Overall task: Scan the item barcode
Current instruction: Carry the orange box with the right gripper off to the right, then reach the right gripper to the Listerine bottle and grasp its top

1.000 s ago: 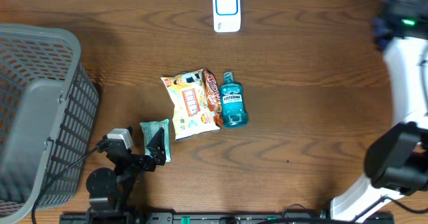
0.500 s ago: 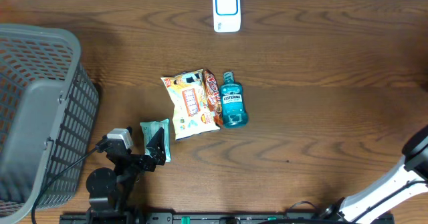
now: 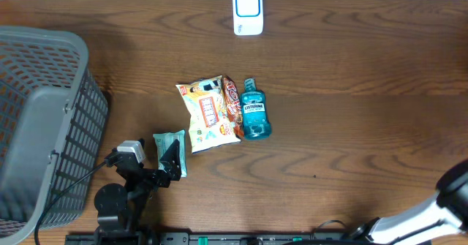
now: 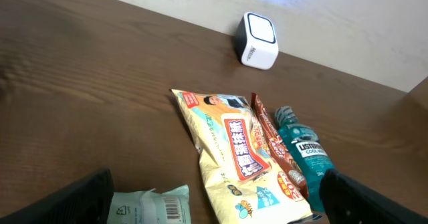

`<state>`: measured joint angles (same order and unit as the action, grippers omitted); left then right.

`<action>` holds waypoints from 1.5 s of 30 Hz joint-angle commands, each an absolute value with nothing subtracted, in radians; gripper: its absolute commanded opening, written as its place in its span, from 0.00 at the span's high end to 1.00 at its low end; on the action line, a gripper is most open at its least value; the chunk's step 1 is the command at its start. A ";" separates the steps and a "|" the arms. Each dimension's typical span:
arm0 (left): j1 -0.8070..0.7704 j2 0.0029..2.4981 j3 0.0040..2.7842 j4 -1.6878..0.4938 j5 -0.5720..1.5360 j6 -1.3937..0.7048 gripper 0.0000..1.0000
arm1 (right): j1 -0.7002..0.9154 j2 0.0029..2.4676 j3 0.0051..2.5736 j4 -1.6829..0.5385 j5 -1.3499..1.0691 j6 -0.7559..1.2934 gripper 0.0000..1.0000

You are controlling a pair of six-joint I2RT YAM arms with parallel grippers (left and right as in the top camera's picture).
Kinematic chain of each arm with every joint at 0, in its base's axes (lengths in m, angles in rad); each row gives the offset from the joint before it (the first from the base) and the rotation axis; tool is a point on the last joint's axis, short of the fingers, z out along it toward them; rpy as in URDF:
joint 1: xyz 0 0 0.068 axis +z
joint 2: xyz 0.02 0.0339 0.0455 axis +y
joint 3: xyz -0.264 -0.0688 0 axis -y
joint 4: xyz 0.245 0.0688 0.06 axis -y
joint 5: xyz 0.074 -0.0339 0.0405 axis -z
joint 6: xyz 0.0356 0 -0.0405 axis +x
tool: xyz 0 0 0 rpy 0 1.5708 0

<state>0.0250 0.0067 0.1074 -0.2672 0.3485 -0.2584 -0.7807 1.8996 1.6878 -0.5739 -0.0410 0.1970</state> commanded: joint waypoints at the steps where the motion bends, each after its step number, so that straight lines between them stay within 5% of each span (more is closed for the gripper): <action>1: 0.023 0.004 0.097 -0.292 0.343 -0.257 0.02 | -0.706 1.748 1.708 -0.611 -0.484 0.335 0.01; 15: 0.023 0.004 0.097 -0.292 0.343 -0.257 0.02 | -0.012 1.750 1.705 -0.860 -0.342 0.407 0.01; 22: 0.023 0.004 0.097 -0.292 0.343 -0.257 0.02 | 0.350 1.974 1.705 -0.912 -0.045 0.379 0.19; 33: 0.023 0.004 0.097 -0.292 0.343 -0.257 0.02 | 0.595 2.085 1.705 -0.992 0.212 0.441 0.21; 45: 0.023 0.004 0.097 -0.292 0.343 -0.257 0.02 | 0.648 2.206 1.704 -1.034 0.230 0.453 0.32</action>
